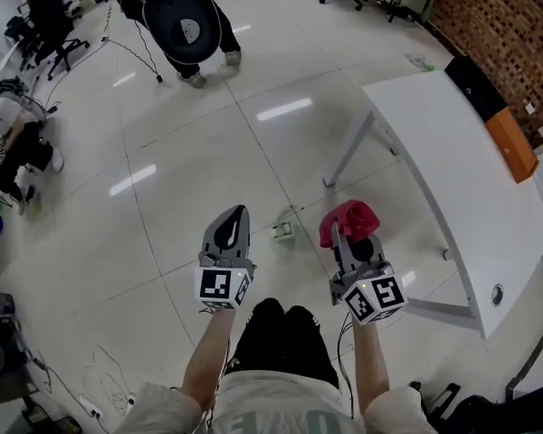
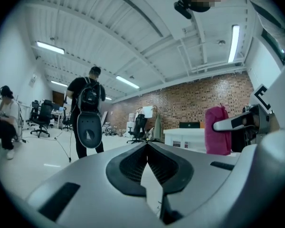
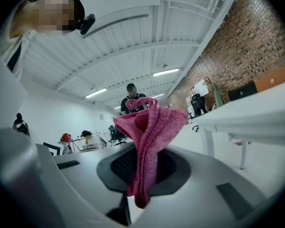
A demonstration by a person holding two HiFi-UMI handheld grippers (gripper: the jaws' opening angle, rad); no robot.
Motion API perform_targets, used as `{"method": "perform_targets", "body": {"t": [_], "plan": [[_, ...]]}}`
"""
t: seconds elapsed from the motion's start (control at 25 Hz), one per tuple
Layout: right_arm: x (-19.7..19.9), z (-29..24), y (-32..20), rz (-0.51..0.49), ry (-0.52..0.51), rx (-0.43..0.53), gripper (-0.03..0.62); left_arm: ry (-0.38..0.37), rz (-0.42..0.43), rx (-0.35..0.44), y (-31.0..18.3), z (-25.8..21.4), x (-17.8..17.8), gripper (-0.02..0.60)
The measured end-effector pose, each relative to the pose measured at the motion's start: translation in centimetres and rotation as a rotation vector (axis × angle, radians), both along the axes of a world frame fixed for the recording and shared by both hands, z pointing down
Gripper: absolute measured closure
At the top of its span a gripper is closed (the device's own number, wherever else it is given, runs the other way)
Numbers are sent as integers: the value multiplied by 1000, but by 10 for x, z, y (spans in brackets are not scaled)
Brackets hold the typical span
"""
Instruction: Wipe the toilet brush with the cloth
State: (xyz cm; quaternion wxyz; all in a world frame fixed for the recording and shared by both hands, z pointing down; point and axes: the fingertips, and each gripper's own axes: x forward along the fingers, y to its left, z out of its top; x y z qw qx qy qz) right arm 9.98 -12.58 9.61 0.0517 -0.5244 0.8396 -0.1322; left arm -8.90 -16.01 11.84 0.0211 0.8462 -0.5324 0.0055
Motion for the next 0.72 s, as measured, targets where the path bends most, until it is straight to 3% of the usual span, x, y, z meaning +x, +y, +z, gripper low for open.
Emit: {"method": "perform_targets", "body": {"t": [0.24, 0.36, 0.48, 0.64, 0.72], "plan": [[4, 255, -56, -23, 24, 76, 563, -50, 36, 81, -47, 261, 1, 577], [5, 371, -74, -59, 58, 114, 562, -12, 50, 98, -59, 372, 2, 577], [9, 469, -84, -71, 49, 105, 563, 4, 80, 101, -60, 459, 9, 577], [11, 569, -88, -60, 48, 21, 563, -61, 98, 10, -54, 562, 16, 577], [11, 604, -92, -81, 68, 30, 562, -29, 119, -20, -47, 600, 23, 577]]}}
